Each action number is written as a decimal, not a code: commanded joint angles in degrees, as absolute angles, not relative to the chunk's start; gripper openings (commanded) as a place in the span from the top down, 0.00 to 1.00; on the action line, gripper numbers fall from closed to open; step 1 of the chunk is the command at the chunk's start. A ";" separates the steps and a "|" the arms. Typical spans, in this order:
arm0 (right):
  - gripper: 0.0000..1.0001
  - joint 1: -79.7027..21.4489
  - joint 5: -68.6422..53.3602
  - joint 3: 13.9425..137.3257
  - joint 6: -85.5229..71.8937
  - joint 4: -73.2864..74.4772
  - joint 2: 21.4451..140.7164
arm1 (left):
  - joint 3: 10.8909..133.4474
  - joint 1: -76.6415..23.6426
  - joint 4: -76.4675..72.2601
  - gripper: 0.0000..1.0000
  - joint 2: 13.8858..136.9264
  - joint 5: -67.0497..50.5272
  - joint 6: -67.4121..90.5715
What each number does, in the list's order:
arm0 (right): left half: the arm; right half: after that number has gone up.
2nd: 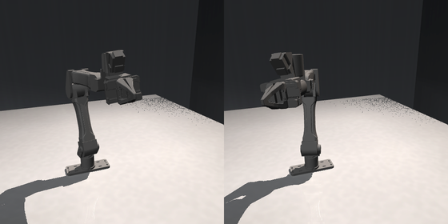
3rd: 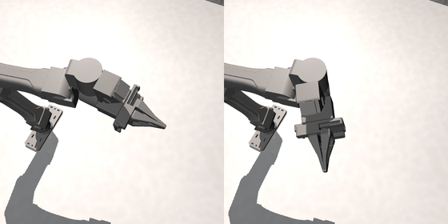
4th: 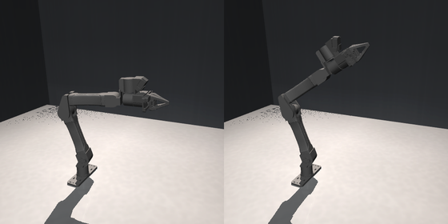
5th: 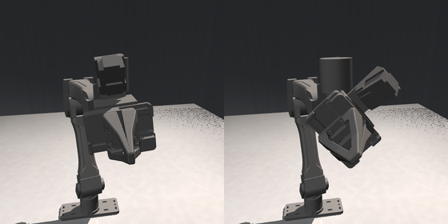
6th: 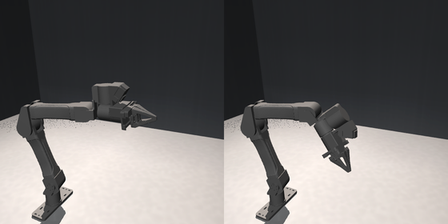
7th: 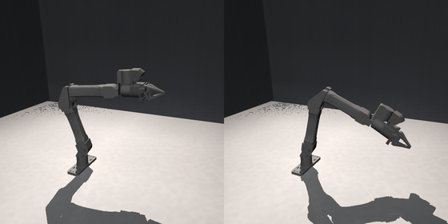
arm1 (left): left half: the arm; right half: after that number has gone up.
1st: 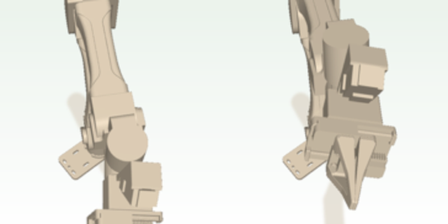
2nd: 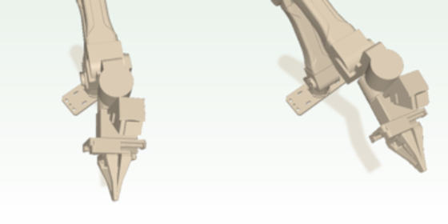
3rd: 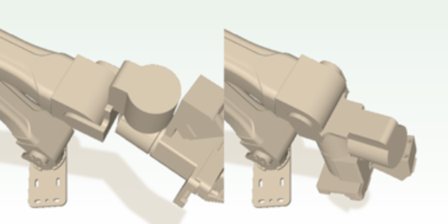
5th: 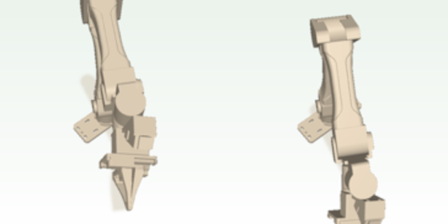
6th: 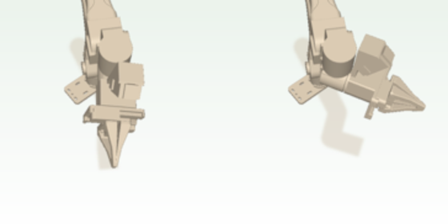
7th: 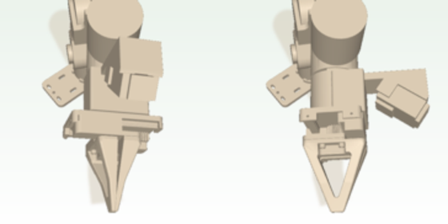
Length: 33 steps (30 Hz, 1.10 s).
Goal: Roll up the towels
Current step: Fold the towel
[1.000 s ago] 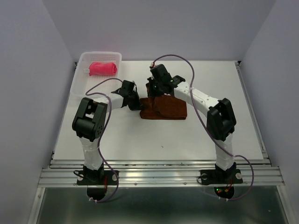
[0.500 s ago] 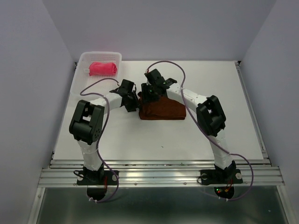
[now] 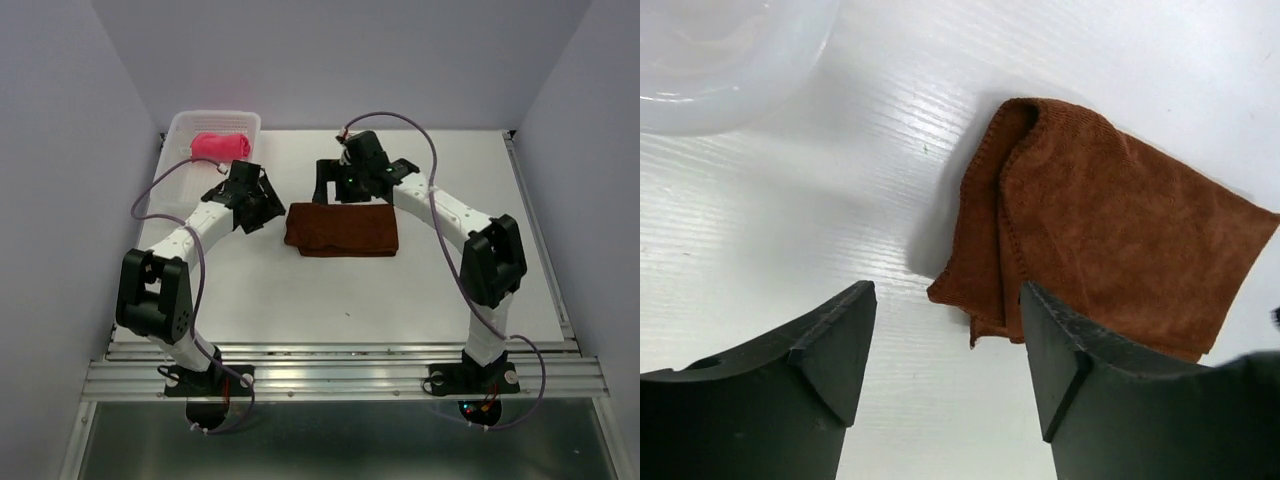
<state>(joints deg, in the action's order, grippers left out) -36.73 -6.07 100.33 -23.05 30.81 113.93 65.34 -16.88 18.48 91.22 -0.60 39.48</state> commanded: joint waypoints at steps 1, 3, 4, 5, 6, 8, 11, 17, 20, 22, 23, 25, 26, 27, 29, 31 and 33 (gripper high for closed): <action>0.00 -27.80 -5.36 93.45 -22.50 26.81 109.08 | 65.74 -18.63 18.64 0.24 89.47 -2.98 37.62; 0.00 -25.41 -8.34 91.85 -21.28 25.24 109.33 | 68.02 -21.08 18.02 0.18 90.52 -4.38 36.92; 0.00 -23.49 -9.05 91.24 -20.83 24.88 109.68 | 68.81 -22.05 16.97 0.17 91.14 -5.26 35.96; 0.00 -22.77 -10.71 91.23 -19.70 24.09 111.25 | 70.47 -23.89 16.70 0.17 92.80 -6.23 35.86; 0.00 -22.15 -11.33 91.49 -19.25 24.00 112.31 | 71.18 -24.86 16.35 0.16 93.60 -7.81 35.69; 0.00 -20.93 -13.08 92.37 -18.38 23.91 115.12 | 73.55 -27.84 15.39 0.16 96.75 -8.43 35.33; 0.00 -20.30 -14.06 91.42 -19.15 23.12 116.98 | 75.32 -30.31 14.15 0.16 100.35 -10.28 35.59; 0.00 -19.69 -10.89 78.43 -23.63 17.70 112.25 | 75.24 -30.85 14.32 0.16 105.38 -8.80 34.46; 0.00 -20.73 -13.26 62.80 -26.18 7.61 101.11 | 73.57 -30.06 16.26 0.16 106.17 -5.55 33.23; 0.00 -25.54 -13.89 53.67 -26.98 4.67 95.74 | 71.29 -27.97 16.00 0.16 105.65 -5.10 33.40; 0.00 -28.27 -11.89 51.79 -27.07 4.57 91.54 | 69.19 -27.08 14.78 0.16 104.86 -5.88 33.40; 0.00 -34.07 -9.68 49.32 -27.94 4.75 89.04 | 67.77 -25.58 13.63 0.16 104.15 -6.33 33.14; 0.00 -38.28 -11.32 47.74 -30.30 3.35 88.51 | 67.50 -24.79 12.49 0.16 103.80 -6.24 32.61; 0.00 -40.06 -12.82 46.94 -31.71 2.03 88.68 | 67.67 -24.61 11.78 0.16 104.06 -6.33 32.00; 0.00 -43.92 -14.06 46.32 -33.57 0.62 89.47 | 69.33 -24.70 11.08 0.16 105.81 -7.64 30.33; 0.00 -49.82 -11.52 49.29 -32.53 0.88 90.70 | 70.22 -24.70 10.20 0.17 107.48 -12.10 29.88; 0.00 -53.33 -9.76 53.67 -28.86 2.71 90.36 | 71.28 -24.70 10.11 0.17 109.24 -13.18 29.36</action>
